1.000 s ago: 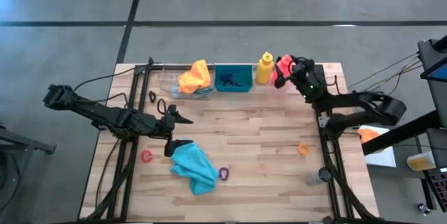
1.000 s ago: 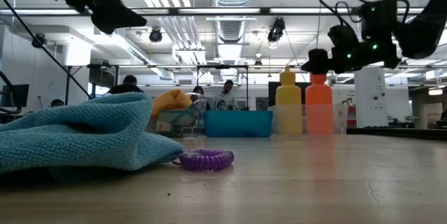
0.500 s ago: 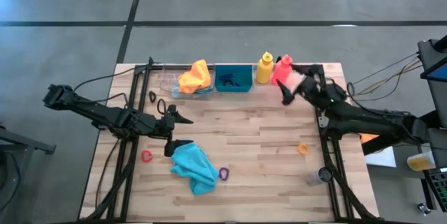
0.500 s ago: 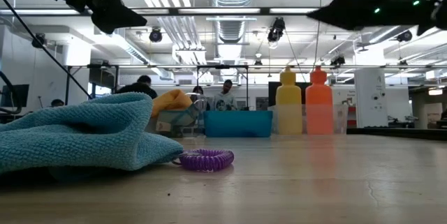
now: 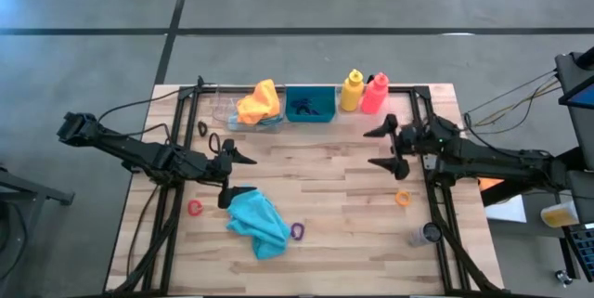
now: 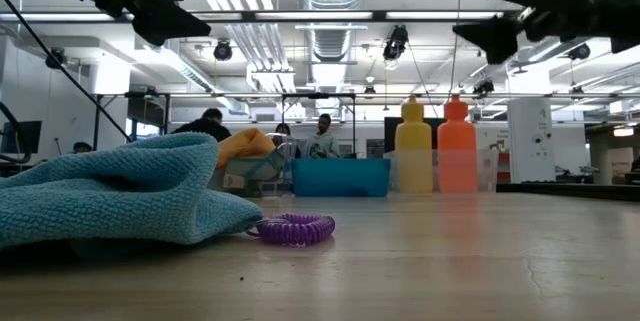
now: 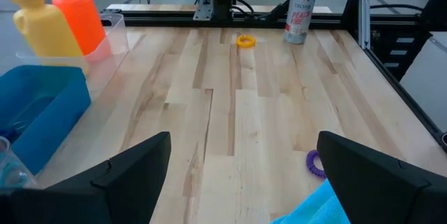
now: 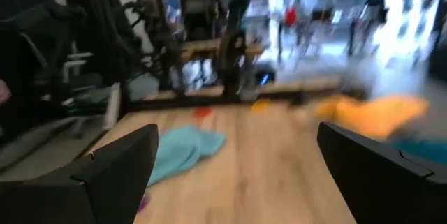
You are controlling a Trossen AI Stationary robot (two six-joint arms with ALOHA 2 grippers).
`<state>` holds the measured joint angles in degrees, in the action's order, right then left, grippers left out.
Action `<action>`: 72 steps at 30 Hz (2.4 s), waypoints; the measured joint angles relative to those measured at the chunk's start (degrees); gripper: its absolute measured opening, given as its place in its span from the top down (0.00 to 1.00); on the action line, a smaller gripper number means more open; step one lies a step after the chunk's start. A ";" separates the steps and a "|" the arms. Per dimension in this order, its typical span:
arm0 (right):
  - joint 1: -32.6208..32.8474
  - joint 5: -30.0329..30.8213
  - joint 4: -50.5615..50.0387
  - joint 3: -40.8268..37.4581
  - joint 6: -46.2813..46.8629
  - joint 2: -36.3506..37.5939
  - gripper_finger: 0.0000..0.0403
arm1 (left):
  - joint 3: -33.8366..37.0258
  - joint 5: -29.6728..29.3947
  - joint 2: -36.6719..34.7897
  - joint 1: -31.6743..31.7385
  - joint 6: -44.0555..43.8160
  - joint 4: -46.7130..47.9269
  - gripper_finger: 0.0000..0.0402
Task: Pick & Place Sports Items
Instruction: Put the right yellow spring keychain into the blue bin
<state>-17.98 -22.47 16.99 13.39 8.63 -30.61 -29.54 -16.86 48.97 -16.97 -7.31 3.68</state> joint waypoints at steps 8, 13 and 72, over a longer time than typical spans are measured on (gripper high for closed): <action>-0.02 -1.48 -4.62 -0.02 4.85 -0.16 0.03 | 0.00 0.00 0.00 0.00 -0.15 -0.02 0.09; 0.11 -10.95 -4.65 0.80 4.12 -0.16 0.03 | 0.00 0.00 0.00 0.00 -0.15 -0.02 0.09; 27.59 7.47 -76.87 22.77 46.31 -45.03 0.03 | 0.00 -0.02 0.02 0.20 8.63 -2.64 0.09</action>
<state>9.61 -15.00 -59.89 36.16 54.94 -75.64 -29.54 -16.88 48.99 -16.78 1.32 1.04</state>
